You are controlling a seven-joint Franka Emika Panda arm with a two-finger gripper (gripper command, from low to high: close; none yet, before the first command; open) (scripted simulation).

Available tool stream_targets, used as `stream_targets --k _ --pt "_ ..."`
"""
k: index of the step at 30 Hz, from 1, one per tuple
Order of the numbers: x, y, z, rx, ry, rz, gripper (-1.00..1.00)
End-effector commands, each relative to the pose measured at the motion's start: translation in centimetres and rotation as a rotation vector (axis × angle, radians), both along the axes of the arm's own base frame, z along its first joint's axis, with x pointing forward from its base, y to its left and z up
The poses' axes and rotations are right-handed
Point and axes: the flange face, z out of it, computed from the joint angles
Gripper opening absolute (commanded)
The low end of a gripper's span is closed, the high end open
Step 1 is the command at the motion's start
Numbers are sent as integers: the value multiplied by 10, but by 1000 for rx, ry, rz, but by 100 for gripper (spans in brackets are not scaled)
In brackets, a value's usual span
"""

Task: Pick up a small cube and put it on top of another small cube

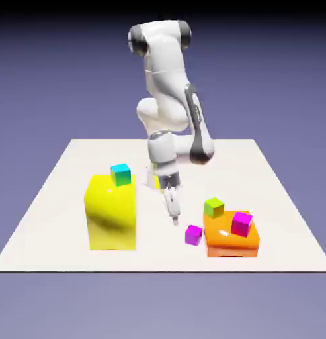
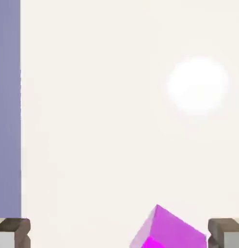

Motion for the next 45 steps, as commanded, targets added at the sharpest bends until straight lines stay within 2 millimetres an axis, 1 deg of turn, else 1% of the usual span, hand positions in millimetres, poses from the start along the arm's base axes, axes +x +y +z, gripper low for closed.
stream_targets --k 1,5,6,10,13,17,18,19,25,30,31,34,38,41,45 --pt "-3 4 -4 40 26 -59 0" --pt "-12 21 -13 202 131 -288 0" --pt "-12 21 -13 202 131 -288 0" --pt "-4 28 -32 213 123 -287 0" --pt "-2 33 -50 214 123 -287 0" --pt "-3 41 -79 202 131 -288 0" --pt "-3 41 -79 202 131 -288 -100" --pt "-3 41 -79 202 131 -288 -100" --pt "-3 29 -37 214 122 -287 -100" --pt "-11 21 -13 202 130 -287 -100" --pt "-1 21 -7 213 114 -242 -100" --pt "7 31 -2 203 126 -102 -100" --pt "16 44 14 186 141 83 -100" --pt "21 54 31 172 152 221 -100" --pt "23 69 61 151 167 400 -100"
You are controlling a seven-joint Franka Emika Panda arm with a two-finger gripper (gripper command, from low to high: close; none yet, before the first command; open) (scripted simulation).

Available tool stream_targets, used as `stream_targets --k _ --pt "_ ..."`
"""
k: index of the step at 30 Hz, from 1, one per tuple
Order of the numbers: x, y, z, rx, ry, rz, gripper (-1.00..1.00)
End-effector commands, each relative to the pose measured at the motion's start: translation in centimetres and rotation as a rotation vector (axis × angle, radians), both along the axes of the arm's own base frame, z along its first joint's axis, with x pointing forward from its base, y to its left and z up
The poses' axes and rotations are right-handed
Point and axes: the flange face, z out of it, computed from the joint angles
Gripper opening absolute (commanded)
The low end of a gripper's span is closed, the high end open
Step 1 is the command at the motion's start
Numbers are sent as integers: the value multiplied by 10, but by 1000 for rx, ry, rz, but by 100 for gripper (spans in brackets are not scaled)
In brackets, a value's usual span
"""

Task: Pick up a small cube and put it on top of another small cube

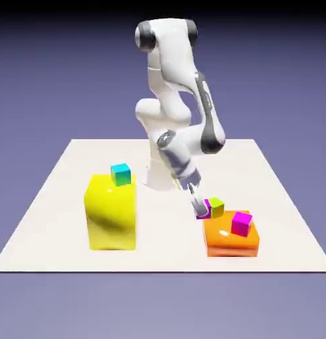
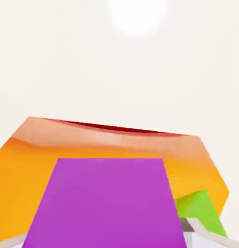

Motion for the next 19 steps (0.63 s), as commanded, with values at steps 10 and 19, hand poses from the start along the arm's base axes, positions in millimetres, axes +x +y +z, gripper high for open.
stream_targets --k 10,19 --pt "-22 29 61 -14 23 284 -100" --pt "-29 44 8 -12 22 283 100"
